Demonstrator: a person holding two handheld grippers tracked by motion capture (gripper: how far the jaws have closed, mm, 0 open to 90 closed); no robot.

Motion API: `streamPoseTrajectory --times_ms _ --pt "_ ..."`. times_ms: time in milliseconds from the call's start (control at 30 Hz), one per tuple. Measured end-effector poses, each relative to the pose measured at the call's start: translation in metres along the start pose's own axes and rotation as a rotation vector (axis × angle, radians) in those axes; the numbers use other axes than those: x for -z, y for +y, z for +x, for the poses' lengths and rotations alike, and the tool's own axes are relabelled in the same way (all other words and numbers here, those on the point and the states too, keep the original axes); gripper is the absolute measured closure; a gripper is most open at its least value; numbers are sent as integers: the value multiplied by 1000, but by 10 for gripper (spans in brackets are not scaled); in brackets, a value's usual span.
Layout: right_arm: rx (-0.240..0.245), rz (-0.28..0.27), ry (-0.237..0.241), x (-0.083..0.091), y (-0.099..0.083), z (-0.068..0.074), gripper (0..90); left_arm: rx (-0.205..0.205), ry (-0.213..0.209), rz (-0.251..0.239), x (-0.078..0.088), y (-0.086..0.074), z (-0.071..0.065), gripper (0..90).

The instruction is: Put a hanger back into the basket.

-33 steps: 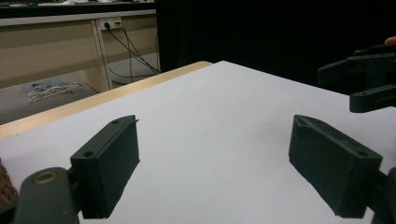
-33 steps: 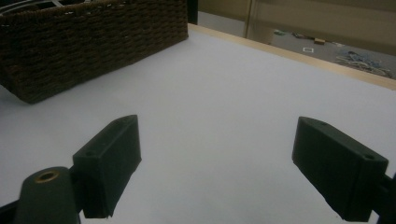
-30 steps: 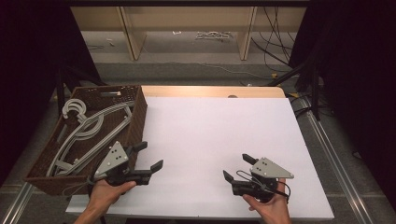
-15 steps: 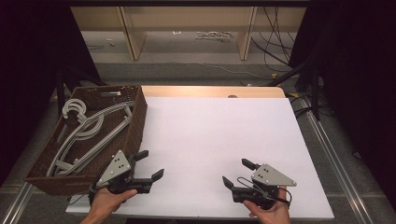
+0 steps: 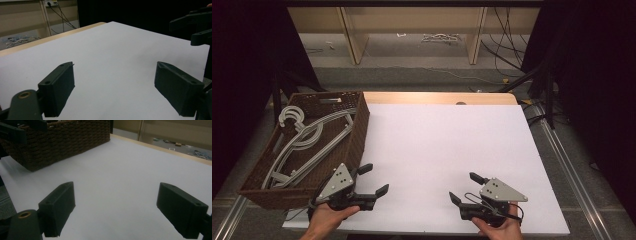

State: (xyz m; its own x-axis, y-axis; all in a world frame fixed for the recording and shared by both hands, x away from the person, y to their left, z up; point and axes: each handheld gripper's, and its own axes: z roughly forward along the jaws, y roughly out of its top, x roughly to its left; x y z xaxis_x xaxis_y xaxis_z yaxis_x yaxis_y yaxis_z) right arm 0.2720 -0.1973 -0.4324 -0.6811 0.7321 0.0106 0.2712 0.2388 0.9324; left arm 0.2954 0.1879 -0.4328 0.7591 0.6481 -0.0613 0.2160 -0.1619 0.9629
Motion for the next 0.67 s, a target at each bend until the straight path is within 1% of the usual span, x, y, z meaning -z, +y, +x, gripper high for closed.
streamPoseTrajectory --times_ms 33,133,200,267,333,367,500,533,667 --pt "10 20 -9 2 1 0 162 -1 -1 1 0 0 0 162" --pt "8 8 -16 1 1 0 162 -1 1 0 0 0 0 162" --pt "10 20 -10 1 1 0 162 -4 7 7 0 0 0 162" --pt "10 18 -9 1 1 0 162 -8 7 14 0 0 0 163" --pt "11 19 -8 1 1 0 162 -7 -2 8 -1 -1 1 162" --pt "13 19 -7 1 1 0 162 -7 5 14 -1 0 0 163" --pt "12 17 -10 1 1 0 162 -9 7 12 0 0 1 164" --pt "13 18 -3 0 1 0 162 -8 9 10 0 0 0 164" --pt "12 20 -3 0 1 1 163 -7 2 4 -1 -1 1 164"
